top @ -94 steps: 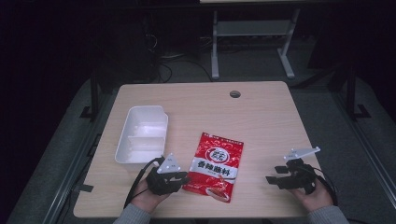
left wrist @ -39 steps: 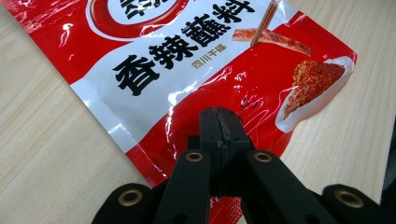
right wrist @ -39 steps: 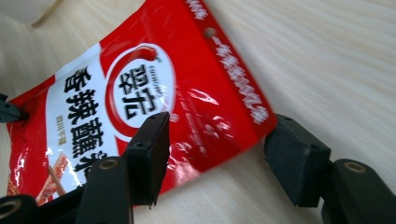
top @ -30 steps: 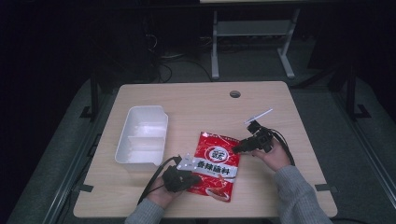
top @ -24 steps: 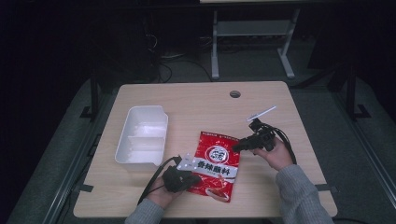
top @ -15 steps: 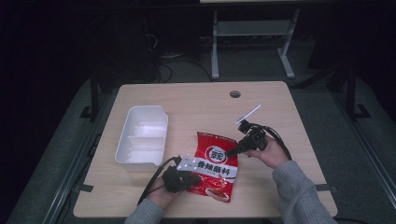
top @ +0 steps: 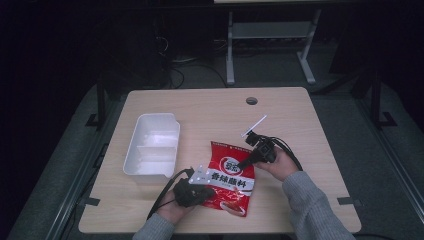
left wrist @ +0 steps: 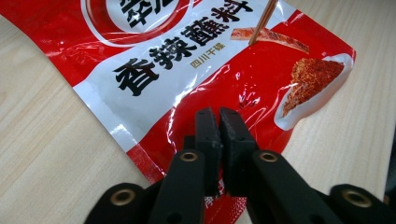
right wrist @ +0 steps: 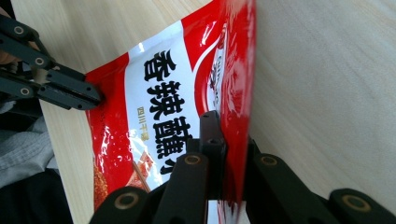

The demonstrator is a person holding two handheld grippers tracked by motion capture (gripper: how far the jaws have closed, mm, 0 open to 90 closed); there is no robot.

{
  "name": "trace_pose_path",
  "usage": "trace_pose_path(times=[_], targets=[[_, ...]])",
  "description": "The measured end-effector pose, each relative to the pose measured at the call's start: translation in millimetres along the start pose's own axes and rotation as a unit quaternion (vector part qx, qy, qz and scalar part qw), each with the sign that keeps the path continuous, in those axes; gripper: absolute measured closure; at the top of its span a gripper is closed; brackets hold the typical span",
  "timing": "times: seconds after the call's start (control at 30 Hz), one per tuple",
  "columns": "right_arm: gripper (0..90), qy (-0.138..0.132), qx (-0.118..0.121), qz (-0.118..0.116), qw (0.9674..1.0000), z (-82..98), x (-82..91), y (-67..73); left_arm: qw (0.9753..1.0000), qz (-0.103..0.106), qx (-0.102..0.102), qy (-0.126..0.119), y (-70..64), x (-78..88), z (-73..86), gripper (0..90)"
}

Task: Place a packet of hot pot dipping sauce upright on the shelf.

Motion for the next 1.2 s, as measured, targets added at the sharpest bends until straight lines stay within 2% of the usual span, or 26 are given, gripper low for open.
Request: trace_pose_path(times=[0.2,0.43,0.6,0.77,0.93,1.1,1.2], targets=[[87.8,-0.006,-0.003,-0.001,1.0000,1.4,5.1,3.1,0.9999,0.008,0.002,-0.013,-3.1,6.6,-2.0,81.0],[87.9,-0.022,-0.001,-0.001,0.9997,1.7,17.1,9.4,0.9996,-0.001,-0.008,-0.026,-9.6,21.1,-5.2,78.0],[87.9,-0.034,0.008,-0.003,0.9994,0.7,26.5,18.2,0.9995,-0.003,-0.006,-0.030,-12.4,26.1,-1.9,76.4],[87.9,-0.042,0.013,0.002,0.9990,0.9,36.4,26.2,0.9995,-0.012,-0.005,-0.030,-14.4,34.9,4.8,75.3],[87.9,-0.050,0.012,0.005,0.9987,2.1,43.0,27.7,0.9992,-0.020,-0.002,-0.035,-16.5,45.7,11.4,73.4],[88.0,-0.058,0.010,0.002,0.9983,3.9,51.2,30.8,0.9994,-0.026,-0.004,-0.021,-18.4,52.9,22.9,71.4],[88.0,-0.065,0.011,-0.003,0.9978,4.2,58.6,36.8,0.9994,-0.030,0.003,-0.016,-18.3,55.8,32.9,70.0]])
Point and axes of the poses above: each handheld gripper's, and its own axes: x roughly backward along the jaws, z roughly out of its underside, y roughly to its left, the point moved 6 cm from there along -x, roughly forward along the jaws, and after that the axes turned 11 degrees about -x, right-handed, at the moved point
